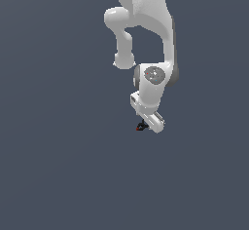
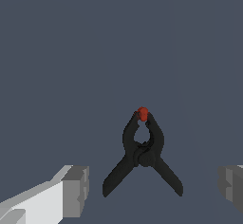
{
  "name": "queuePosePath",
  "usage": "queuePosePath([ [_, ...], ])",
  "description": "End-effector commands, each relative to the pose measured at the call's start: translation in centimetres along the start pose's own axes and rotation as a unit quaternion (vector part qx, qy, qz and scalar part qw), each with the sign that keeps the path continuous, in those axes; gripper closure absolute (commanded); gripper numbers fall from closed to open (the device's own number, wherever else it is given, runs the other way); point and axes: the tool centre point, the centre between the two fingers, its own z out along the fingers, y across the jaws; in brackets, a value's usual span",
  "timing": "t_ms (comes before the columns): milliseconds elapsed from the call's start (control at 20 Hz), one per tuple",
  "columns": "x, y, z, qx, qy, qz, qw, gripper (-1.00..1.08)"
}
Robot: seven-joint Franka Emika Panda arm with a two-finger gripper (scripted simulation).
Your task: Pick up the object and move it to a goal position.
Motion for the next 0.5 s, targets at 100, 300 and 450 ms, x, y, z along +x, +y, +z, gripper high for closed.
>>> queuePosePath([
  [100, 0.0, 0.0, 0.3, 0.0, 0.0, 0.0, 1.0, -0.92],
  [300, 0.0, 0.1, 1.6, 0.0, 0.0, 0.001, 1.0, -0.92],
  [450, 0.0, 0.1, 3.2, 0.0, 0.0, 0.002, 1.0, -0.92],
])
